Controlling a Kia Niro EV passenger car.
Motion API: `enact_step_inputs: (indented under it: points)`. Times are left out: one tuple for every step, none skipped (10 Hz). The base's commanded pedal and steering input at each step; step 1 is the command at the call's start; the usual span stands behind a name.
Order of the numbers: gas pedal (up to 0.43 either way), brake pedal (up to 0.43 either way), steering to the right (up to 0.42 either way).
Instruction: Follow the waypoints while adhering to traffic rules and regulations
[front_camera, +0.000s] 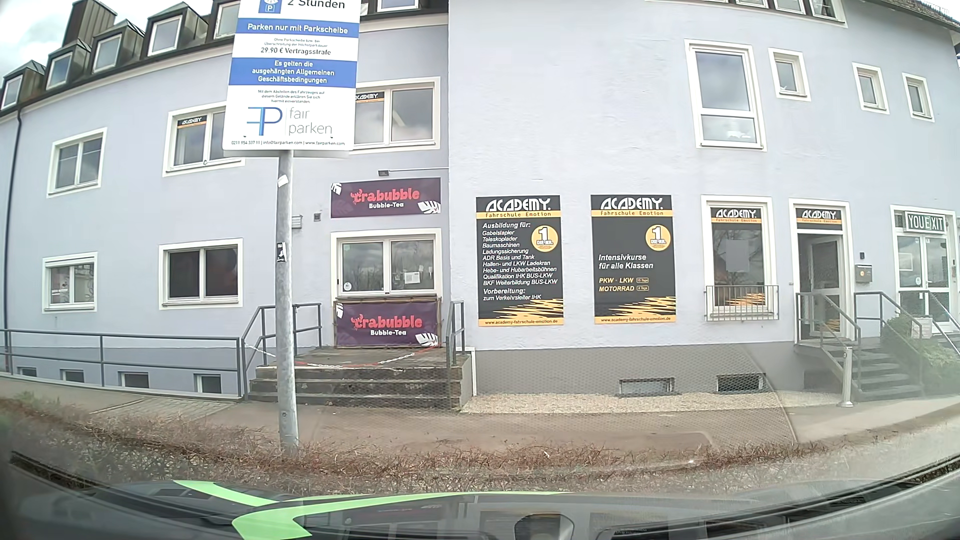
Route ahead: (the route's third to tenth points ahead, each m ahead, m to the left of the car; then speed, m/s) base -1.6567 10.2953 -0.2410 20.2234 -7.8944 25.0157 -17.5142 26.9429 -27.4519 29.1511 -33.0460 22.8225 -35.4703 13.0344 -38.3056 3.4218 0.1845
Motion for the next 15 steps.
enact_step_inputs:
  points:
    - [0.000, 0.085, -0.063]
    - [0.000, 0.085, -0.025]
    - [0.000, 0.104, -0.003]
    - [0.000, 0.110, 0.005]
    - [0.000, 0.110, 0.008]
    - [0.000, 0.122, 0.008]
    - [0.000, 0.134, 0.007]
    - [0.000, 0.140, 0.007]
    - [0.000, 0.134, 0.007]
    - [0.000, 0.116, 0.007]
    - [0.000, 0.098, 0.007]
    - [0.000, 0.098, 0.007]
    - [0.000, 0.128, 0.007]
    - [0.000, 0.165, 0.007]
    - [0.000, 0.177, 0.007]
